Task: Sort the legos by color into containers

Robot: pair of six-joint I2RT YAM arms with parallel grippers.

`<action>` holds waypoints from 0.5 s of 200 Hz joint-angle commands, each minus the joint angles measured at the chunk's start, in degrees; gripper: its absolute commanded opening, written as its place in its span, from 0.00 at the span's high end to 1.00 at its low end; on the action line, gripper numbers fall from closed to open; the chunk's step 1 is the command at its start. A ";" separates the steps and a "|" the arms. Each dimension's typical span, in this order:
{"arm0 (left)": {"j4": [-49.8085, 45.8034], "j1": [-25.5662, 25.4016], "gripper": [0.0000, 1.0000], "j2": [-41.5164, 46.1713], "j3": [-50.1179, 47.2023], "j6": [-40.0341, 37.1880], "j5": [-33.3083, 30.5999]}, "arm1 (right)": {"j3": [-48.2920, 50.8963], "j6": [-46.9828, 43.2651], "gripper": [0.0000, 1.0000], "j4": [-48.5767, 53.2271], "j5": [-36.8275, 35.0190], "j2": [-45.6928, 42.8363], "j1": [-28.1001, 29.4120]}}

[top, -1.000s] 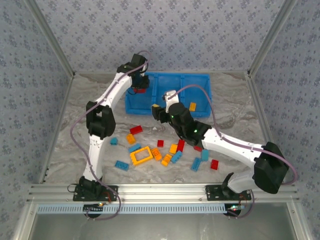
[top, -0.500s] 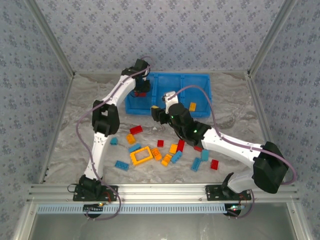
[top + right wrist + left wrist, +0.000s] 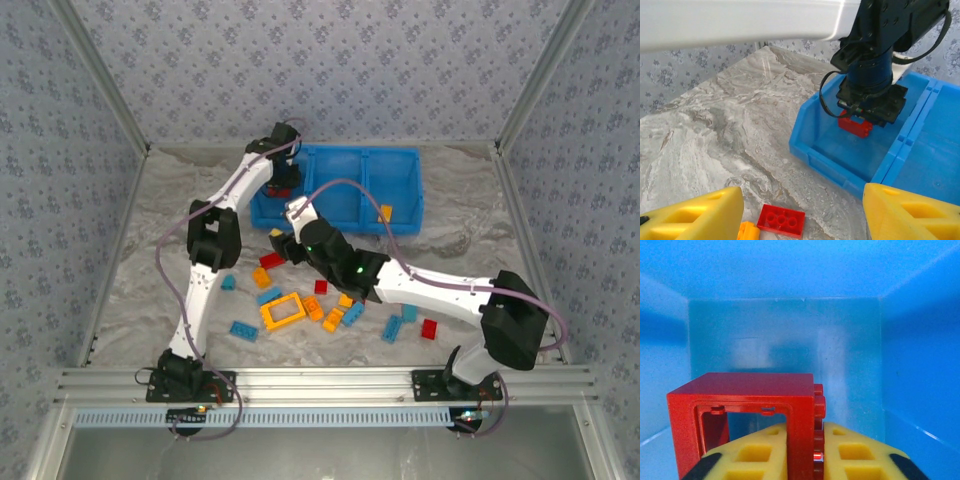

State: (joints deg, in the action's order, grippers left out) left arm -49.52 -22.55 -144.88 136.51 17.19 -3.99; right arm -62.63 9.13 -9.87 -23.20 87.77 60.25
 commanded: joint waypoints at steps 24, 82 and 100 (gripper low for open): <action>-2.68 -0.50 0.59 1.07 3.32 -0.09 -1.00 | 0.63 -0.78 0.33 0.94 -3.06 -2.16 0.49; -2.20 -4.03 0.47 13.98 -1.31 2.81 -6.10 | 3.28 11.72 0.33 20.32 -13.42 -13.11 1.24; 2.70 -5.47 0.42 23.97 -11.43 6.24 -7.41 | 0.12 25.84 0.33 41.96 -17.65 -14.82 0.00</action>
State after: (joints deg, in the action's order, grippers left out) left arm -50.85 -25.71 -137.40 132.55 19.05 -8.47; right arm -59.18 16.71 4.43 -31.64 75.99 61.52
